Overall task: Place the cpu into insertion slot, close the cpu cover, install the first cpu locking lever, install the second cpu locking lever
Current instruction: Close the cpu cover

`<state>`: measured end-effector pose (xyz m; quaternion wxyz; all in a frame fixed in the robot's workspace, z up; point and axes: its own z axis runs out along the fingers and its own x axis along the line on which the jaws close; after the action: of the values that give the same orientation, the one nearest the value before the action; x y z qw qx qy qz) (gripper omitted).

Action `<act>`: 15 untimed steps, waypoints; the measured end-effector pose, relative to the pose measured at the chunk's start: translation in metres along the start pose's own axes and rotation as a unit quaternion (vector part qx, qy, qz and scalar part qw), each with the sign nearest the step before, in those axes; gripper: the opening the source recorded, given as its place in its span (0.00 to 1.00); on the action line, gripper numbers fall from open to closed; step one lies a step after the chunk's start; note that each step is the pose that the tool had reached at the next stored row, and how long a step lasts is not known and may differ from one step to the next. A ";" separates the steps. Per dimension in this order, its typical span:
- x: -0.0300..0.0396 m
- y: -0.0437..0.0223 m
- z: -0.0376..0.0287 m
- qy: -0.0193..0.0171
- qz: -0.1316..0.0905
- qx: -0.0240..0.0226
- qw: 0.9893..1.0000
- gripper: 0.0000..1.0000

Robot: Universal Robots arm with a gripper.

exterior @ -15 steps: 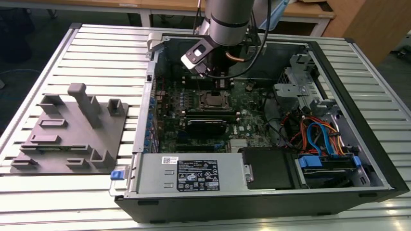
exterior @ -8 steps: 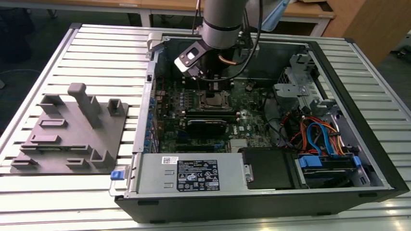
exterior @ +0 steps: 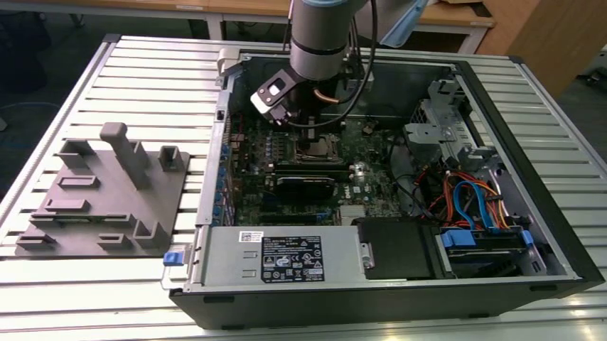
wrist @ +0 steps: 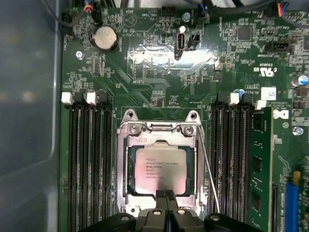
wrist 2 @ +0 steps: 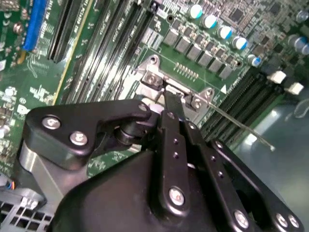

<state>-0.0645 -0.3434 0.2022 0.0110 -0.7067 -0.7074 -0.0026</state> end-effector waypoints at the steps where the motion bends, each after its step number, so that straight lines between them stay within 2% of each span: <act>1: 0.0000 0.0000 0.0009 0.000 0.000 0.000 1.000 0.10; 15: -0.0001 0.0000 0.0038 0.000 0.000 0.000 1.000 0.10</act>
<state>-0.0646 -0.3434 0.1984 0.0110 -0.7067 -0.7074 -0.0026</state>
